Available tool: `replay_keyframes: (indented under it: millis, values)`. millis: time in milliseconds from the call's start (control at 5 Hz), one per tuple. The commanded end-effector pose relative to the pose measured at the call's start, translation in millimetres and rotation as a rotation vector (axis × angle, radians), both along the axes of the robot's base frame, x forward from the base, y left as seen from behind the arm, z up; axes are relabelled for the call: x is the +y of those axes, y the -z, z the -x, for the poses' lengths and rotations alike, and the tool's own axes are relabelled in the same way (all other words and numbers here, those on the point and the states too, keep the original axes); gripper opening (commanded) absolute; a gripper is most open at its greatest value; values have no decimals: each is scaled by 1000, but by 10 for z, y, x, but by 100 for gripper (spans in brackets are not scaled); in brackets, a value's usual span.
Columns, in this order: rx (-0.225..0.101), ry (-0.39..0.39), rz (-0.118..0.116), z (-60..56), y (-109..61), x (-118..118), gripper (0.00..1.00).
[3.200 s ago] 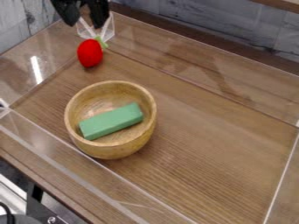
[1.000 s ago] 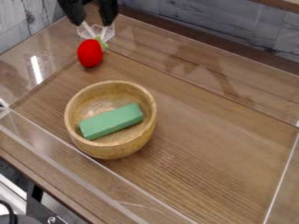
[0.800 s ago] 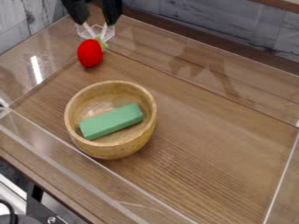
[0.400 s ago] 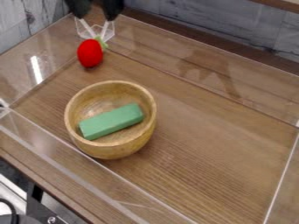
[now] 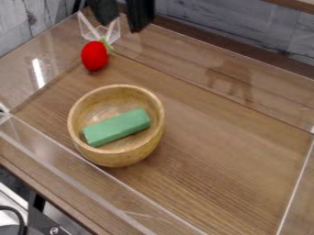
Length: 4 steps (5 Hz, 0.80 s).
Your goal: Move the red fruit to the left side of the table
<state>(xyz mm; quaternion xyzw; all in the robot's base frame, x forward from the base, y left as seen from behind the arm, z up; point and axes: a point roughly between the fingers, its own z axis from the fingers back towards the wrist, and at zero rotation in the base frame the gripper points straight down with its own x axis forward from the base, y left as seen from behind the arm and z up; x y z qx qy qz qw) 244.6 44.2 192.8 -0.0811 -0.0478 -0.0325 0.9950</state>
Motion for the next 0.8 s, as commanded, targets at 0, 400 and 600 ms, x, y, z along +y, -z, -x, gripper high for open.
replay_keyframes:
  millis: [0, 400, 600]
  values:
    - [-24, 5, -15, -19, -75, -13, 100]
    - [12, 54, -14, -44, 32, 21, 100]
    - [28, 99, -14, -48, 92, 62, 0]
